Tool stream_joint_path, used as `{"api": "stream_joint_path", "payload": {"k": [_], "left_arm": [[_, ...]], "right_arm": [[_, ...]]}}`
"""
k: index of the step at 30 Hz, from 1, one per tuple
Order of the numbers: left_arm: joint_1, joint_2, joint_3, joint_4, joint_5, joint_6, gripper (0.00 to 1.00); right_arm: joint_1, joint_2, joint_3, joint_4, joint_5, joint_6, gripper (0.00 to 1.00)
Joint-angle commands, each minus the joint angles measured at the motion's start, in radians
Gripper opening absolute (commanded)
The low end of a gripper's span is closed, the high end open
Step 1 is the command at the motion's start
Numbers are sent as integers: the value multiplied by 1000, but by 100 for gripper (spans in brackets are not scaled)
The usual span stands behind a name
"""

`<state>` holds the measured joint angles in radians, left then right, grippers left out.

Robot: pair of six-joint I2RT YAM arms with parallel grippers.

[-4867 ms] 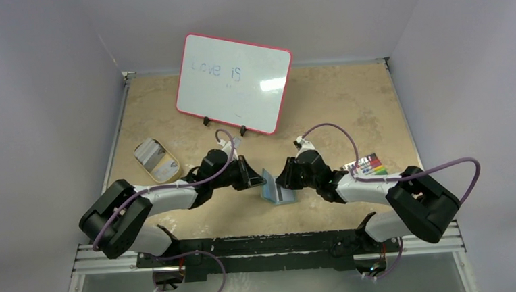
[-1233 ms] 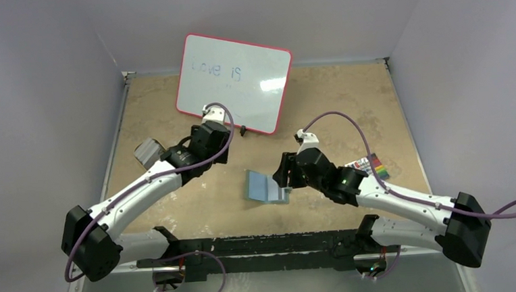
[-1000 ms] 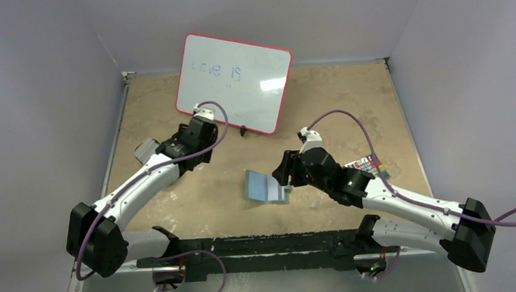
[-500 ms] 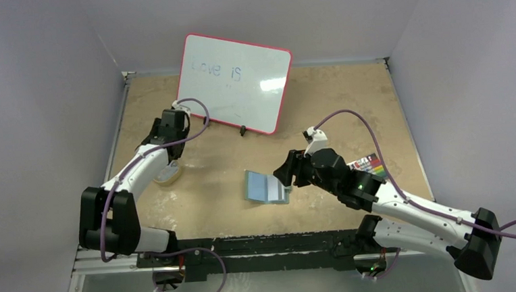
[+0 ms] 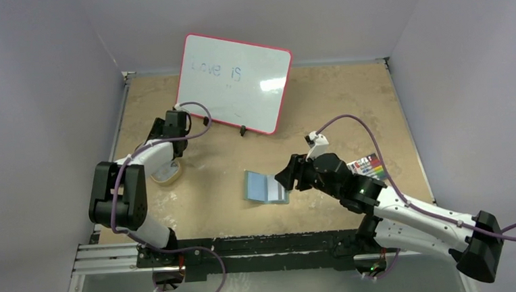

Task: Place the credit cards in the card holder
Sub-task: Pick up the credit card from the storage box.

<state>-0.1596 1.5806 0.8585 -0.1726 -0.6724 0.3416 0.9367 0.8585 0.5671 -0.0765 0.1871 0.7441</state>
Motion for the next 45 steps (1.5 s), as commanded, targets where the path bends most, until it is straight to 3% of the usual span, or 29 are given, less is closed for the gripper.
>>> {"api": "stream_joint_path", "payload": {"k": [1, 7, 15, 28, 38, 45], "left_arm": [[15, 8, 3, 64, -46, 38, 60], [20, 32, 7, -11, -20, 34, 61], [34, 46, 2, 4, -45, 55, 59], [34, 60, 52, -42, -36, 81, 40], [34, 74, 83, -60, -42, 91, 35], [34, 75, 104, -103, -35, 90, 24]], "right_arm": [[3, -60, -1, 8, 8, 20, 63], [2, -70, -1, -5, 9, 15, 63], [2, -62, 13, -18, -2, 1, 63], [3, -88, -7, -17, 3, 10, 63], [2, -80, -13, -9, 0, 9, 63], [2, -82, -18, -6, 0, 8, 63]]}}
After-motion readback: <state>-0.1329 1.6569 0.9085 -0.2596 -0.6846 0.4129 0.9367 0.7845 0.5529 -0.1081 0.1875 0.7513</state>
